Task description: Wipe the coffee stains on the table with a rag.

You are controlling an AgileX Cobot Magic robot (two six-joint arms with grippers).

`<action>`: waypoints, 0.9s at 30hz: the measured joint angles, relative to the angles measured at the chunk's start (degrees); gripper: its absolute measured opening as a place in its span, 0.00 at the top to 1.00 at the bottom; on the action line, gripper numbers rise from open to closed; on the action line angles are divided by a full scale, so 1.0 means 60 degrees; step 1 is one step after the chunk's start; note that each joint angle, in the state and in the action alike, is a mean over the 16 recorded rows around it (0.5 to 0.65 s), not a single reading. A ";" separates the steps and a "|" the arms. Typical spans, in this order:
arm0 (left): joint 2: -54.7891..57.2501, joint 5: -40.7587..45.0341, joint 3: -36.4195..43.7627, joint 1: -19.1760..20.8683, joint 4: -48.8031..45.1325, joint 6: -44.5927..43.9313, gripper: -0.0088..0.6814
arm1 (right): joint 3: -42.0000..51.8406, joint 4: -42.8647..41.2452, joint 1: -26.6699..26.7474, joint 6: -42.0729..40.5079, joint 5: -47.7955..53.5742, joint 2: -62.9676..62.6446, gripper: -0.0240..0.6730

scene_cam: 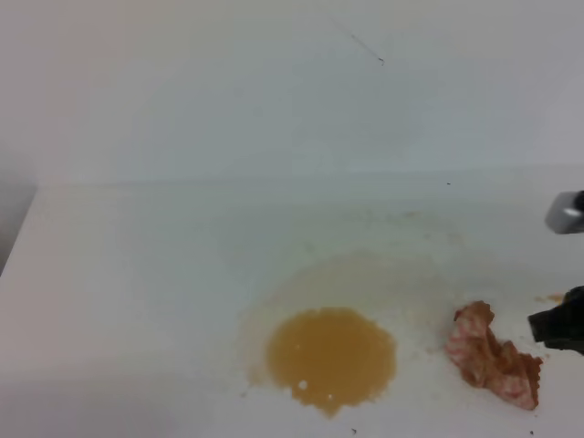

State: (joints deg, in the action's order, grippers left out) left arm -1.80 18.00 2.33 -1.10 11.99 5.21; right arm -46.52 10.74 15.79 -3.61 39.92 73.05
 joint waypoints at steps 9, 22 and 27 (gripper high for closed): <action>0.0000 -0.0010 0.0000 0.0000 0.0000 0.0010 0.99 | -0.1043 -0.2528 0.1848 0.2218 -0.0080 0.1682 0.94; 0.0000 -0.0009 0.0000 0.0000 0.0000 0.0010 0.99 | -0.1871 -0.3022 0.2312 0.3108 -0.0557 0.3520 0.57; 0.0000 0.0001 0.0000 0.0000 0.0000 0.0010 0.99 | -0.1943 -0.3042 0.2312 0.3174 -0.0638 0.4108 0.42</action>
State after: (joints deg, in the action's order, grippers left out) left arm -1.80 18.01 2.33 -1.10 11.99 5.27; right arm -58.18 -7.51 29.67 15.44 36.09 97.69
